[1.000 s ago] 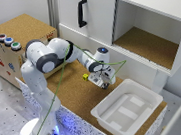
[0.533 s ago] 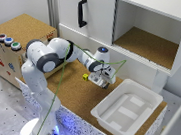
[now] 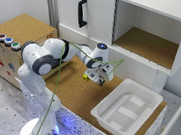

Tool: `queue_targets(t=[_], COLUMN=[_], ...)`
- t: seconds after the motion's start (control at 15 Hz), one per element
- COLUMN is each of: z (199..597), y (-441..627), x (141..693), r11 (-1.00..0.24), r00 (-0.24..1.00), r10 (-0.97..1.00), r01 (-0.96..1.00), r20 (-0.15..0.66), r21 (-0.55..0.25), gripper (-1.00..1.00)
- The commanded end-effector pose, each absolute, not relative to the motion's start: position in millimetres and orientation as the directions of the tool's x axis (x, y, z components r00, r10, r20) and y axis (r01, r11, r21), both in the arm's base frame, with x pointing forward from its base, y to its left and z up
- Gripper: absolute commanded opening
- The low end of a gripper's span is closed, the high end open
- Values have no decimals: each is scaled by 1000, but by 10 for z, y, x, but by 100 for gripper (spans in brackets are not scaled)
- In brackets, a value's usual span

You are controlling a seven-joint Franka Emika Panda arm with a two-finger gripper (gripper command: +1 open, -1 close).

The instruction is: Grasp the purple block and rotate it right

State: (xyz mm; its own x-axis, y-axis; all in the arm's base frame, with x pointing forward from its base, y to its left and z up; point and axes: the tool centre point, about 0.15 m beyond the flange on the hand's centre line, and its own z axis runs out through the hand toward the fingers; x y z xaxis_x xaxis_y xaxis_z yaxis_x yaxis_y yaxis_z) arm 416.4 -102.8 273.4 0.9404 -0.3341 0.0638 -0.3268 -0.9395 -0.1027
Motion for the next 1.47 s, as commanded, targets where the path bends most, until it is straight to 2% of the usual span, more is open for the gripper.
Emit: queue_targets(t=[0.0,0.07,0.2,0.33,0.6,0.8,0.93,1.07,1.2,1.27,1.33,1.4], z=[2801,2733,2606,2571,2446,2312,2242,2164,2159,2146,2098,2046], y=[-1066,-1121,-1363,-1515,-1572,-1614,-1673,-1818,-1889,-1913,-1931,-1936], x=[4007,4017,4011,3984,3992,4013,4109,4109,4105,4104,4086,4096], r11=[-861,-851,-781,-697,-536,-317,-249,-117,-7,48,112,159], r00=[862,851,779,695,537,318,253,118,12,-46,-112,-158], r10=[-506,-525,-623,-717,-843,-948,-967,-993,-999,-998,-993,-984], r01=[-506,-525,-624,-713,-841,-947,-964,-990,-995,-997,-994,-987], r20=[-19,-19,-71,-49,2,15,32,5,49,39,-24,-82], r21=[-46,3,7,77,77,45,98,78,102,60,2,-5], gripper=[-100,-100,-100,-100,-100,-100,-100,-100,-100,-100,-100,-100])
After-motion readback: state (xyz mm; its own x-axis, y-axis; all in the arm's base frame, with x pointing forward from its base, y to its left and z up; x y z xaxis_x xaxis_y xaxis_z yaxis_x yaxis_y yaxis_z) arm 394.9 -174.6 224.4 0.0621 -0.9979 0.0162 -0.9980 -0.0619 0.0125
